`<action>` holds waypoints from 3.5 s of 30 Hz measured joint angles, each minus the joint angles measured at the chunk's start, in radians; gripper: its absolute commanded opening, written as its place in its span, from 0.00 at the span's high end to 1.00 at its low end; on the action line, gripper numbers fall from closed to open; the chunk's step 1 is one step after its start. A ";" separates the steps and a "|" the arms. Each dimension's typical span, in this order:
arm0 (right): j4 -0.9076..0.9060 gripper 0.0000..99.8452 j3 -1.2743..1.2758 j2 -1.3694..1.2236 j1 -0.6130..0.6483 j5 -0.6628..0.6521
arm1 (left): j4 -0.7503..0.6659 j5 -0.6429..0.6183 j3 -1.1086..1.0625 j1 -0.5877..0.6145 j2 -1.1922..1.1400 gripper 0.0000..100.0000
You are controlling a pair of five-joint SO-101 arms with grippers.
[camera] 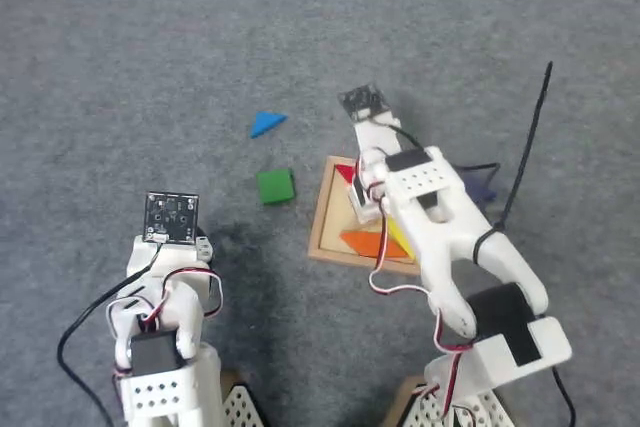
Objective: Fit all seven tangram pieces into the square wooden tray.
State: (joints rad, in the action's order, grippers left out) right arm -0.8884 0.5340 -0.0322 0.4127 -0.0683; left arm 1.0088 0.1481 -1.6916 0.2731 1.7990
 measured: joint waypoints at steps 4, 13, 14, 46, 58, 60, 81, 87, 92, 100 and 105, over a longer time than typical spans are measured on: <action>0.000 0.99 0.026 0.000 -0.003 -0.008 | 0.000 0.000 0.000 0.000 0.000 0.98; 0.031 0.99 0.028 0.081 0.000 0.021 | 0.000 0.000 0.000 0.000 0.000 0.98; 0.035 0.99 0.028 0.109 0.005 0.028 | 0.000 0.000 0.000 0.000 0.000 0.98; 0.101 0.99 0.078 0.008 0.068 0.041 | 0.000 0.000 0.000 0.000 0.000 0.98; 0.095 0.99 0.106 0.210 0.117 0.046 | 0.000 0.000 0.000 0.000 0.000 0.98; 0.095 0.99 0.106 0.210 0.160 0.048 | 0.000 0.000 0.000 0.000 0.000 0.98; 0.055 0.87 -0.210 -0.017 0.209 0.123 | -0.044 0.000 0.000 0.482 0.000 0.98; -0.054 0.78 -0.542 -0.318 0.304 0.153 | -0.032 0.000 0.000 0.453 0.000 0.98; -0.077 0.76 -0.690 -0.497 0.318 0.218 | -0.032 0.000 0.000 0.453 0.000 0.98; -0.077 0.78 -0.787 -0.598 0.327 0.322 | -0.032 0.000 0.000 0.451 0.000 0.98; -0.077 0.78 -0.810 -0.618 0.328 0.327 | -0.032 0.000 0.000 0.451 0.000 0.98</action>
State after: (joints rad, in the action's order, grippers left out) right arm -0.9651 -0.2762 -0.6506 0.7411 0.2585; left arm 0.9766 0.1481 -1.6916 0.7242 1.7990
